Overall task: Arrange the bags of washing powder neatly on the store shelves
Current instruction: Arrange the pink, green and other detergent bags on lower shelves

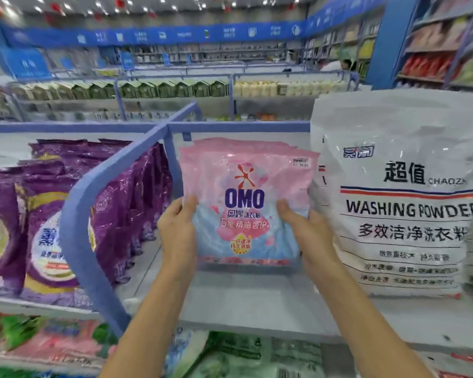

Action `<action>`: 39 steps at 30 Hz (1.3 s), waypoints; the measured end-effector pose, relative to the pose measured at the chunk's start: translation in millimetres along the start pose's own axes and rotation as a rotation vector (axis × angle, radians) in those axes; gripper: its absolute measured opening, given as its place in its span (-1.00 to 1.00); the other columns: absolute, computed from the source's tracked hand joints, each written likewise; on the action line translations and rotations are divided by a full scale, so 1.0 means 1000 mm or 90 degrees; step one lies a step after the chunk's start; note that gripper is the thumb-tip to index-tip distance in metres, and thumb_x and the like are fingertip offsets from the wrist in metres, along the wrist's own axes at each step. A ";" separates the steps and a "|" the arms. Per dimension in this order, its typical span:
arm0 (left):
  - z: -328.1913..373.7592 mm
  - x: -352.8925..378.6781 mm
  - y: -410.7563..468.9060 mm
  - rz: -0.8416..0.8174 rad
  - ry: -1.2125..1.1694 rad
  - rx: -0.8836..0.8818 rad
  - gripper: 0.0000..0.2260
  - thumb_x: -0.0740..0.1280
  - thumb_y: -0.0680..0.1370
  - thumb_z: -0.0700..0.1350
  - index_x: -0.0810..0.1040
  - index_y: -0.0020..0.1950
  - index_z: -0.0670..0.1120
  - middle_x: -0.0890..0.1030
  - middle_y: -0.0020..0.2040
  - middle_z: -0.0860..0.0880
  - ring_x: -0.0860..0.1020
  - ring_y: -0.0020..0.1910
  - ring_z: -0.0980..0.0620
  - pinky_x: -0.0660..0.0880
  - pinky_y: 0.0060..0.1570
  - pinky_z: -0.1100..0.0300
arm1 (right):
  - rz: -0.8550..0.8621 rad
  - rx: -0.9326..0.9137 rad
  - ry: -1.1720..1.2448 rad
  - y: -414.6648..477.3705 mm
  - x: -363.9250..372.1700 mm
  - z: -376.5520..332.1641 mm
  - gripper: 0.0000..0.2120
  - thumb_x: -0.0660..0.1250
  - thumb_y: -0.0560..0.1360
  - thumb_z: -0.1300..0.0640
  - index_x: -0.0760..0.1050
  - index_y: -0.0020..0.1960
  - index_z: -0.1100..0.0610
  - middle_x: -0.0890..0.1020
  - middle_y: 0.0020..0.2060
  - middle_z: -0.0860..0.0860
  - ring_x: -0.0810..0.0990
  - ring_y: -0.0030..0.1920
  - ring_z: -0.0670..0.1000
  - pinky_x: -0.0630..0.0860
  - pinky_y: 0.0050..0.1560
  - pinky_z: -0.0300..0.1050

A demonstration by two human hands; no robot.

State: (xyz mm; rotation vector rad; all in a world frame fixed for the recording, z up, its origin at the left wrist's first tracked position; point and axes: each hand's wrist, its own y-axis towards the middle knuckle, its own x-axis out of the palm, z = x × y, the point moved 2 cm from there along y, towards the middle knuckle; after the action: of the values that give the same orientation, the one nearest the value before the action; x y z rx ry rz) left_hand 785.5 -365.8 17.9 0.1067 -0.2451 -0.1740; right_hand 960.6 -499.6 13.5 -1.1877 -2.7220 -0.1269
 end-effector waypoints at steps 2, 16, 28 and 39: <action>-0.005 0.010 0.029 0.024 -0.021 -0.005 -0.76 0.39 0.62 -0.03 0.59 -0.13 -0.17 0.53 -0.18 -0.11 0.49 -0.19 -0.02 0.48 -0.12 0.08 | 0.021 -0.004 0.004 0.024 0.015 -0.005 -0.93 0.45 0.57 0.06 0.67 -0.02 0.05 0.77 -0.13 -0.06 0.76 -0.13 -0.07 0.63 -0.18 -0.22; -0.046 0.024 0.100 -0.073 0.029 -0.121 -0.70 0.52 0.47 0.06 0.63 0.13 -0.02 0.72 0.10 -0.03 0.69 0.11 -0.08 0.59 0.20 -0.13 | 0.131 0.008 -0.096 0.090 0.013 0.027 -0.59 0.57 0.42 -0.11 0.63 0.09 0.15 0.75 0.00 0.05 0.73 0.03 0.08 0.66 0.12 0.08; -0.056 0.012 0.073 -0.191 0.233 -0.041 -0.64 0.60 0.40 -0.21 0.61 0.13 -0.02 0.73 -0.01 0.08 0.71 -0.06 0.13 0.62 -0.13 0.27 | 0.012 -0.050 -0.294 0.066 0.008 0.055 -0.48 0.60 0.38 0.20 0.45 0.20 -0.09 0.67 0.08 -0.20 0.67 0.04 -0.19 0.58 0.00 -0.24; -0.059 -0.005 0.032 -0.242 0.556 0.103 -0.55 0.37 0.59 -0.11 0.37 0.46 -0.04 0.58 0.30 -0.06 0.54 0.15 -0.06 0.34 -0.02 0.20 | 0.078 -0.146 -0.610 0.019 0.006 0.074 -0.53 0.41 0.54 0.05 0.38 0.39 0.10 0.56 0.29 0.06 0.52 0.29 0.11 0.50 0.16 0.06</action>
State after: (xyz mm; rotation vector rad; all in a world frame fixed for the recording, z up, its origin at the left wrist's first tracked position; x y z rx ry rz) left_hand 800.3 -328.3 -36.4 0.3775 0.6399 -0.4658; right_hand 961.4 -471.6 -58.1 -1.8455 -3.4687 0.2132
